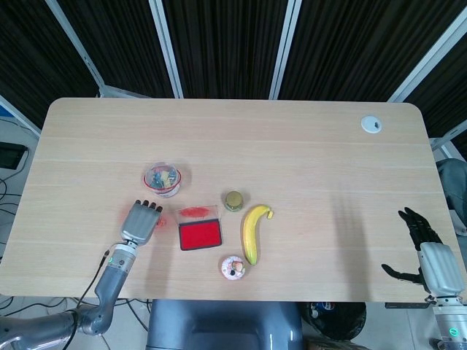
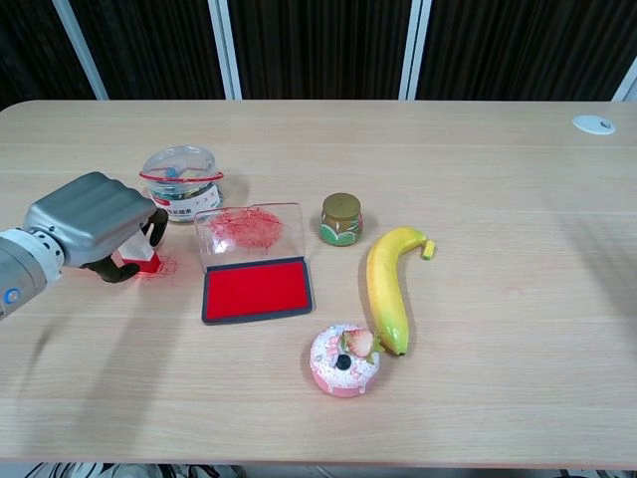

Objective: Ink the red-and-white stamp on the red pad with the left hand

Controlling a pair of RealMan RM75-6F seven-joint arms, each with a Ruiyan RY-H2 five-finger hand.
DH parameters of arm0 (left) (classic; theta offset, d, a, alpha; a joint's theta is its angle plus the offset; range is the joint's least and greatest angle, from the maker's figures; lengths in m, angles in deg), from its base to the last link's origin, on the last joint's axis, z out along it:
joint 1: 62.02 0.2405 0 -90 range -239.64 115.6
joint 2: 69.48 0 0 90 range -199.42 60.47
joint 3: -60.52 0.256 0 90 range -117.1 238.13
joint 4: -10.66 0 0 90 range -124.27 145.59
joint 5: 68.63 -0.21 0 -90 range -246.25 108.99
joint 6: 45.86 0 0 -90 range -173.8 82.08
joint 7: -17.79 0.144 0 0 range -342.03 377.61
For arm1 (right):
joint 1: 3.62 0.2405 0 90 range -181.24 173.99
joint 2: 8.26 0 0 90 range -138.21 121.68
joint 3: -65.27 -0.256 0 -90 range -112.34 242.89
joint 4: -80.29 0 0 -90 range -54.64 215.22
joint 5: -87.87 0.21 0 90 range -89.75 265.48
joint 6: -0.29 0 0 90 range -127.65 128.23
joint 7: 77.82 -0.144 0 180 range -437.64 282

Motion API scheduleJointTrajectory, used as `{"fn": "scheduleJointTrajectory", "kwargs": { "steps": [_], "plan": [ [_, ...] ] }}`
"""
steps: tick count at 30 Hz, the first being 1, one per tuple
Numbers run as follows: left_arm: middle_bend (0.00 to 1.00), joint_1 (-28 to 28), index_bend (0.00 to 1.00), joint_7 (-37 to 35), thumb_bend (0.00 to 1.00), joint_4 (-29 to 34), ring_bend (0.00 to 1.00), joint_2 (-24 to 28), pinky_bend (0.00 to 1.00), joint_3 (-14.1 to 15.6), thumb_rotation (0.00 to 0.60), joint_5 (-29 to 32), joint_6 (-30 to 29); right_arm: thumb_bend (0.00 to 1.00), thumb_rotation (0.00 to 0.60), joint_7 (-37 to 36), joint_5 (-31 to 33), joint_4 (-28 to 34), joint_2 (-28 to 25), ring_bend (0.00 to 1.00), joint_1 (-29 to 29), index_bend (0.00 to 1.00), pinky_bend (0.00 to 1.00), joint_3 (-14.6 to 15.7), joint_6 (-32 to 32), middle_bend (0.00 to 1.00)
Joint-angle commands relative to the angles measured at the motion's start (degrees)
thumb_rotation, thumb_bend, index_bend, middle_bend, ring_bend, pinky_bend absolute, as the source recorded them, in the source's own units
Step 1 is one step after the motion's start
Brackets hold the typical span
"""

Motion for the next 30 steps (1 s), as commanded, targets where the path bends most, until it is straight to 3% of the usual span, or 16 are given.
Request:
{"fn": "scheduleJointTrajectory", "kwargs": {
  "steps": [1,7,12,19,24,30],
  "plan": [
    [0.38,0.04,0.39,0.25,0.23,0.21,0.35,0.14,0.49,0.00,0.600,0.23,-0.02,0.15,0.600,-0.02,0.00,-0.02,0.00,0.00,-0.01,0.00,0.18,0.00,-0.01,0.00],
    [0.30,0.30,0.33,0.54,0.18,1.93,0.28,1.12,0.42,-0.44,0.600,0.77,-0.84,0.15,0.600,-0.03,-0.06,-0.04,-0.02,0.00,-0.01,0.00,0.18,0.02,-0.04,0.00],
    [0.19,1.64,0.20,-0.87,0.16,6.67,0.21,4.00,0.33,-0.30,0.600,-0.04,-3.23,0.15,0.600,0.07,-0.12,-0.10,-0.05,0.00,-0.03,0.00,0.18,0.04,-0.11,0.00],
    [0.12,5.20,0.14,-6.88,0.16,15.85,0.15,11.42,0.27,1.57,0.600,-4.58,-8.40,0.15,0.600,0.51,-0.39,-0.30,-0.02,0.00,-0.07,0.00,0.18,0.10,-0.34,0.00],
    [0.04,9.05,0.01,-12.76,0.13,22.02,0.09,18.15,0.19,3.92,0.600,-8.71,-13.42,0.15,0.600,1.20,-0.60,-0.56,0.07,0.00,-0.14,0.00,0.18,0.08,-0.71,0.00],
    [0.00,14.11,0.00,-19.97,0.07,26.50,0.00,26.05,0.07,6.96,0.600,-12.05,-18.71,0.12,0.600,2.83,-0.87,-0.85,0.38,0.00,-0.23,0.00,0.18,0.16,-1.06,0.00]
  ]
}}
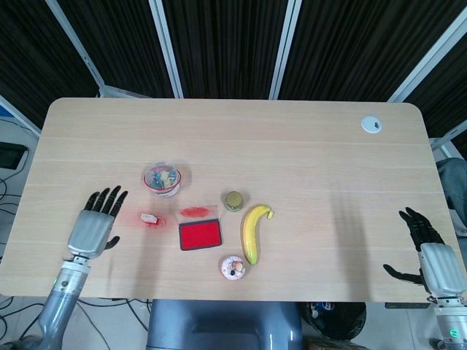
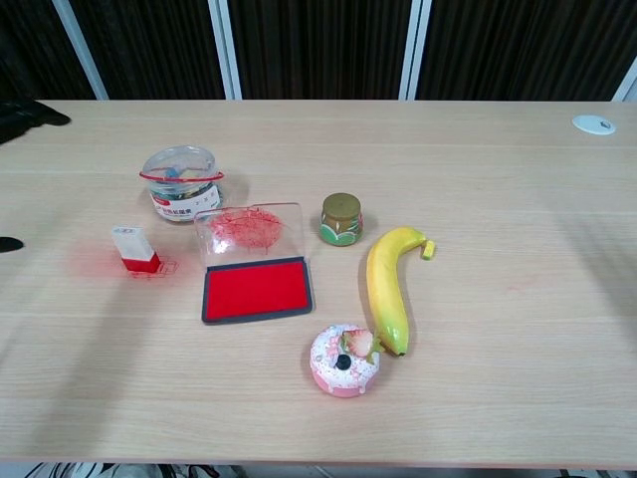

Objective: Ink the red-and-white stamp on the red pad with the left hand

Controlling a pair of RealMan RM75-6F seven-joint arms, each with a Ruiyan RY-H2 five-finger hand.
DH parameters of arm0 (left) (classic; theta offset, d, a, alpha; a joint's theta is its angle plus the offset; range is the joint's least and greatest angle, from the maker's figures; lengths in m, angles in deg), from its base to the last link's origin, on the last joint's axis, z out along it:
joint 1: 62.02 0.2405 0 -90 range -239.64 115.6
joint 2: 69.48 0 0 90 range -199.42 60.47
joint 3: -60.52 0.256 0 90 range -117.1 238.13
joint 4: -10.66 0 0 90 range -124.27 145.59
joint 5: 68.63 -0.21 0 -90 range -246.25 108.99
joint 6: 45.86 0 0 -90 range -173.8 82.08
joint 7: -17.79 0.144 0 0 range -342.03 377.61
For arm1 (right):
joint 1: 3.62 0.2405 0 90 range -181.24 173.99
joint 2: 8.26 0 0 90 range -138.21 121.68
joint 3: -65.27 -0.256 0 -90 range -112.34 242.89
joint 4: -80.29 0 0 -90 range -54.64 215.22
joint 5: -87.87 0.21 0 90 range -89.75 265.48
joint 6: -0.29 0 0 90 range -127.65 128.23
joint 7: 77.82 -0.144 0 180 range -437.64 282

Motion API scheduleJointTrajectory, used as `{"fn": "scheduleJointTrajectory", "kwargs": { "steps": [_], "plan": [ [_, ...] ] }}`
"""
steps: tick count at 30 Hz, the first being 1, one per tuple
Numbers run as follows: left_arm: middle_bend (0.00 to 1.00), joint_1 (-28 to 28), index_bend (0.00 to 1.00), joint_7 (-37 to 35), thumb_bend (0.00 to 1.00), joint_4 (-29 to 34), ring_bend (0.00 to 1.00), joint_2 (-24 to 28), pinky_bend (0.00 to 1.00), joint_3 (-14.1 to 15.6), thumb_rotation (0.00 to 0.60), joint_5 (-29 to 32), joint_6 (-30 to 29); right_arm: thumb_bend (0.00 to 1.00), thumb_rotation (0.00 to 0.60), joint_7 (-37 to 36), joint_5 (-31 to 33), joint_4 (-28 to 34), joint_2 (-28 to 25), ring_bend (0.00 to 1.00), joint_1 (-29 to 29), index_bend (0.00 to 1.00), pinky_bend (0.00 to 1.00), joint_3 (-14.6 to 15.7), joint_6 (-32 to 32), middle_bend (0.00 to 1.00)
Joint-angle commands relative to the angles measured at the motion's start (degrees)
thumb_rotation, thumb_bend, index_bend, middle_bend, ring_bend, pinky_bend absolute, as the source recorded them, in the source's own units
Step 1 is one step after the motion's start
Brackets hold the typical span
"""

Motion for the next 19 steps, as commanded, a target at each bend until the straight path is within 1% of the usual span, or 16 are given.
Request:
{"fn": "scheduleJointTrajectory", "kwargs": {
  "steps": [1,5,9,12,15,19],
  "plan": [
    [0.00,3.79,0.00,-4.78,0.07,2.74,0.00,4.70,0.06,2.40,0.600,-2.51,-3.89,0.12,0.600,0.79,-0.26,-0.21,0.11,0.00,-0.01,0.00,0.18,0.06,-0.17,0.00],
    [0.00,6.71,0.00,-8.63,0.07,3.38,0.00,7.62,0.01,3.88,0.600,-4.16,-6.92,0.09,0.600,2.18,-0.59,-0.59,0.36,0.00,-0.06,0.00,0.18,0.06,-0.62,0.00],
    [0.00,9.53,0.00,-11.26,0.07,1.91,0.00,9.40,0.01,5.68,0.600,-6.58,-9.90,0.08,0.600,3.59,-1.24,-1.08,0.64,0.00,-0.11,0.00,0.18,0.00,-1.39,0.00],
    [0.00,11.32,0.00,-13.54,0.07,0.69,0.00,10.11,0.01,6.68,0.600,-7.22,-10.99,0.07,0.600,4.34,-1.54,-1.37,0.93,0.00,-0.20,0.00,0.18,-0.02,-1.87,0.00],
    [0.00,11.90,0.00,-15.54,0.07,0.38,0.00,10.49,0.01,6.13,0.600,-7.15,-11.34,0.07,0.600,5.00,-1.90,-1.53,1.26,0.00,-0.26,0.00,0.18,-0.08,-2.41,0.00],
    [0.00,11.99,0.00,-16.39,0.07,0.17,0.00,10.37,0.00,5.13,0.600,-7.27,-11.60,0.07,0.600,5.62,-2.23,-1.84,1.46,0.00,-0.31,0.00,0.18,-0.02,-2.74,0.00]
  ]
}}
